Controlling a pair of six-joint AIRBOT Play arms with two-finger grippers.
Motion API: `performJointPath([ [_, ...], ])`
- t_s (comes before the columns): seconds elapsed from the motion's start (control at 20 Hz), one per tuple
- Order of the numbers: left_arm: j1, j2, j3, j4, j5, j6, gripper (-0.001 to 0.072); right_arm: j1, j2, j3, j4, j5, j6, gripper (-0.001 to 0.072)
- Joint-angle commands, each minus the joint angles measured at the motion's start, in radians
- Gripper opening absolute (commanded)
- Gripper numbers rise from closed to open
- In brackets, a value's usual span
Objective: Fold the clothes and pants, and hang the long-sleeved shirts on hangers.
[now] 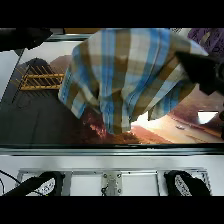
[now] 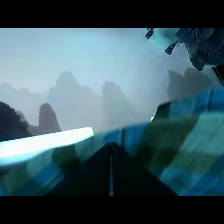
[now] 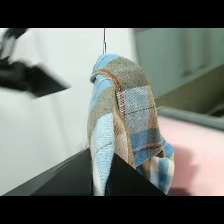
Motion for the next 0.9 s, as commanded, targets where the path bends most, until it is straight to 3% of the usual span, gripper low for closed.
performJointPath([
  [0.0,0.007,0.052,-0.072,0.001,0.013,-0.001,0.0015,-0.148,0.001,0.044,-0.039,-0.213,-0.031,0.0011],
  [0.35,0.007,0.082,-0.185,0.001,0.008,0.001,0.0015,-0.449,0.002,0.176,-0.288,-0.640,-0.026,0.0011],
  [0.65,0.007,0.081,-0.227,0.001,-0.006,0.001,0.0015,-0.527,-0.002,0.244,-0.439,-1.001,-0.030,0.0012],
  [0.85,0.006,0.082,-0.227,0.000,-0.007,0.000,0.0015,-0.548,-0.018,0.261,-0.446,-1.123,-0.031,0.0013],
])
